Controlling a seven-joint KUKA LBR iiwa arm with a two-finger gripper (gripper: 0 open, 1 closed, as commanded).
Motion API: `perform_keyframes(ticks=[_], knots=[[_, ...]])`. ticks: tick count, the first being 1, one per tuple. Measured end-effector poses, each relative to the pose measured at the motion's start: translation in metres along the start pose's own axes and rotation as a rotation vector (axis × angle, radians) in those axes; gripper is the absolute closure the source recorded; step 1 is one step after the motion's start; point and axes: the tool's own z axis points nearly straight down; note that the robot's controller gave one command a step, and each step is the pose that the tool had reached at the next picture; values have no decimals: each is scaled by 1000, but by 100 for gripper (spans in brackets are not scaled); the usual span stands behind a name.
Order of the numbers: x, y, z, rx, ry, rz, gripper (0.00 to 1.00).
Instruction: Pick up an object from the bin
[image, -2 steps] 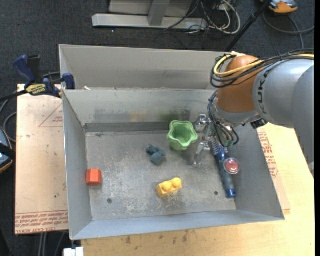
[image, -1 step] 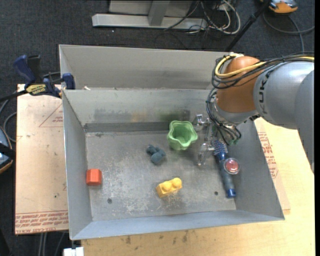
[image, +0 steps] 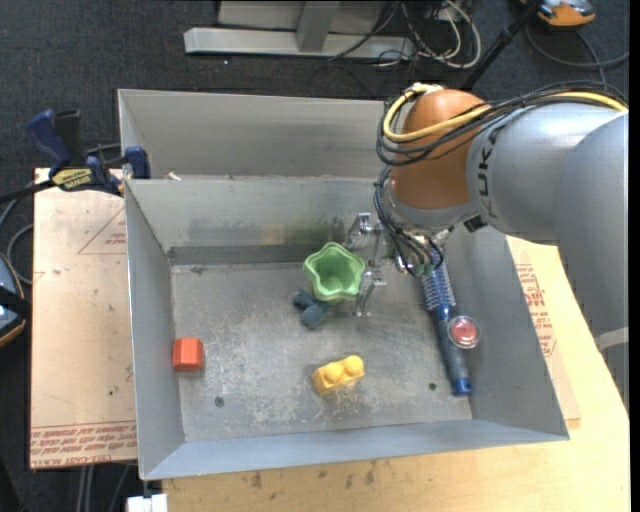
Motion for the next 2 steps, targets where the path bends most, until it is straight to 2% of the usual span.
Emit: perform_keyframes(ticks=[1, 2], knots=[[-1, 44, 27, 8, -1, -115, 0], [22, 61, 26, 5, -13, 146, 0]])
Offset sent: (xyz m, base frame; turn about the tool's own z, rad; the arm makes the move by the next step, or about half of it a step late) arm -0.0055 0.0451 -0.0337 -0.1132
